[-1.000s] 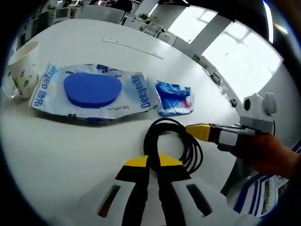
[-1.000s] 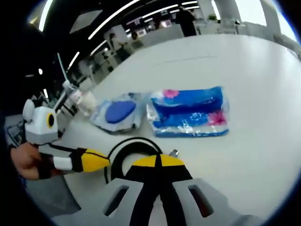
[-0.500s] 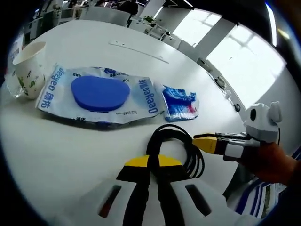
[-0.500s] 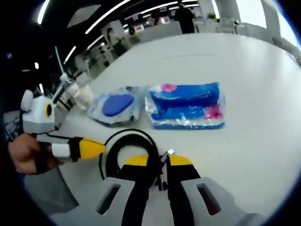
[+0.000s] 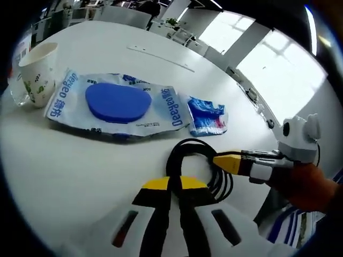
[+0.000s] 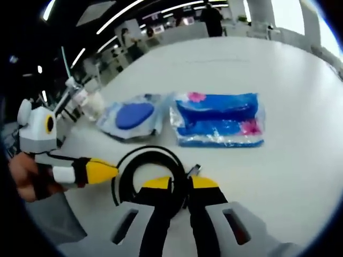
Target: Arrange the tabletop items into an orderly group along one side of the table until the central work area is clear of visible clutter.
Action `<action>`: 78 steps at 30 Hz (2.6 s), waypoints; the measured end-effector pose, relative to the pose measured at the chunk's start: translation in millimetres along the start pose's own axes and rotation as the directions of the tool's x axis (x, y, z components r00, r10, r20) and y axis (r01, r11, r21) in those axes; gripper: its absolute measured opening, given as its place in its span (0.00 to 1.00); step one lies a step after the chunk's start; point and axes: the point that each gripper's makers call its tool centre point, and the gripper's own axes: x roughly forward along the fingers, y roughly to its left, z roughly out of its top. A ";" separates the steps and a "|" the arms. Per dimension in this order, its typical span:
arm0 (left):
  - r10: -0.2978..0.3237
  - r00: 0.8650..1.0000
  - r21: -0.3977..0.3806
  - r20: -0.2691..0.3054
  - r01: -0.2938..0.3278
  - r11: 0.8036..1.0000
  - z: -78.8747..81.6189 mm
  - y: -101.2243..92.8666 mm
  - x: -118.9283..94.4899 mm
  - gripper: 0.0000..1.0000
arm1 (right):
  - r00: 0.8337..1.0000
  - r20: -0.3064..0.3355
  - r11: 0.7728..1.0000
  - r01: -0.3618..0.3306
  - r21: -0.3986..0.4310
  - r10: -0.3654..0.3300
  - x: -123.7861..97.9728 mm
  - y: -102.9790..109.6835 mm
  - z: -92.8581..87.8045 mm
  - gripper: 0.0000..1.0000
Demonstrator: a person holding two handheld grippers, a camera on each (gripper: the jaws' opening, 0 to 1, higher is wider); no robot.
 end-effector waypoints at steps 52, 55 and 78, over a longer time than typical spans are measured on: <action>0.088 0.987 0.246 0.134 -0.119 0.962 15.2 97.6 -135.6 0.18 | 0.990 0.138 0.999 -0.025 -0.040 0.030 -74.6 13.1 -9.5 0.30; 0.117 0.980 0.291 0.163 -0.161 0.943 21.8 104.9 -156.7 0.22 | 0.984 0.174 0.998 -0.024 -0.061 0.034 -84.2 18.2 -5.1 0.33; 0.164 0.944 0.177 0.287 -0.221 0.959 23.8 143.9 -221.1 0.31 | 0.984 0.164 0.994 -0.058 -0.089 0.072 -90.5 64.5 -19.4 0.41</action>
